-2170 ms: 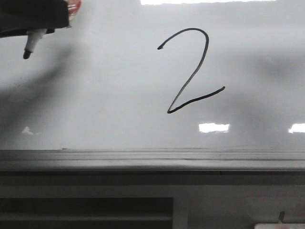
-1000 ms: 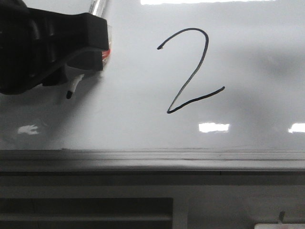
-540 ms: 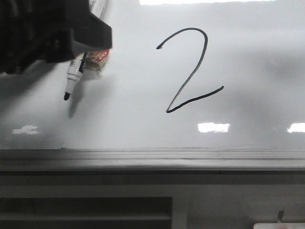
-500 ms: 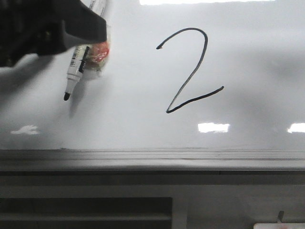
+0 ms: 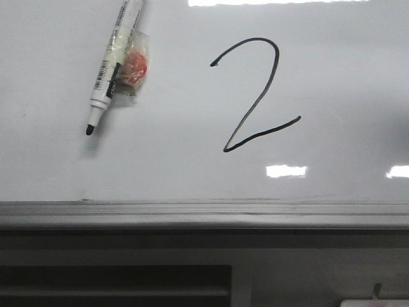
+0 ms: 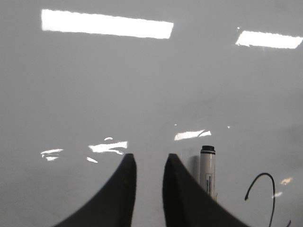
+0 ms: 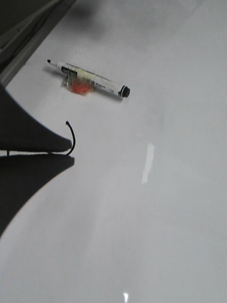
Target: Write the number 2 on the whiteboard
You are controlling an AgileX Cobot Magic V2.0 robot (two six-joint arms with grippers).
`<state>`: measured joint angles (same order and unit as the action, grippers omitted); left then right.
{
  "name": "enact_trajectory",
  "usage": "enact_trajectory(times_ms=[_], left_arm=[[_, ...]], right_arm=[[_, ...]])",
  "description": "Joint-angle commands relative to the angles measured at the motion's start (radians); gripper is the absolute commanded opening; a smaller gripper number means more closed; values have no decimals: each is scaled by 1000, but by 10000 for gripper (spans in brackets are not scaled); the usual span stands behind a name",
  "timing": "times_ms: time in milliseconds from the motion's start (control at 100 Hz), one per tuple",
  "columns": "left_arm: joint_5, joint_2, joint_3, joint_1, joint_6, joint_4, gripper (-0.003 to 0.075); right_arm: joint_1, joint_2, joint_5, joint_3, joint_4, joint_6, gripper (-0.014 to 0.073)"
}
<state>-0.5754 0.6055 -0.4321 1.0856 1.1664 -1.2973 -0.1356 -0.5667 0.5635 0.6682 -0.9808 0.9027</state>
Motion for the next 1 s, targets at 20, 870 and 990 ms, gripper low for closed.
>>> enact_trajectory(times_ms=[20,870,990], left_arm=[[113,-61,-24,1,177,-37,-20],[380,-403,167,1,195,-14,-20],[380,-403,167,1,195,-13,-20]], right_arm=[[7,119,-119,-73,-31,43,-67],[7,584,-113,-441,-76,44,-68],[7,584,-113,-441,-76,44,-68]])
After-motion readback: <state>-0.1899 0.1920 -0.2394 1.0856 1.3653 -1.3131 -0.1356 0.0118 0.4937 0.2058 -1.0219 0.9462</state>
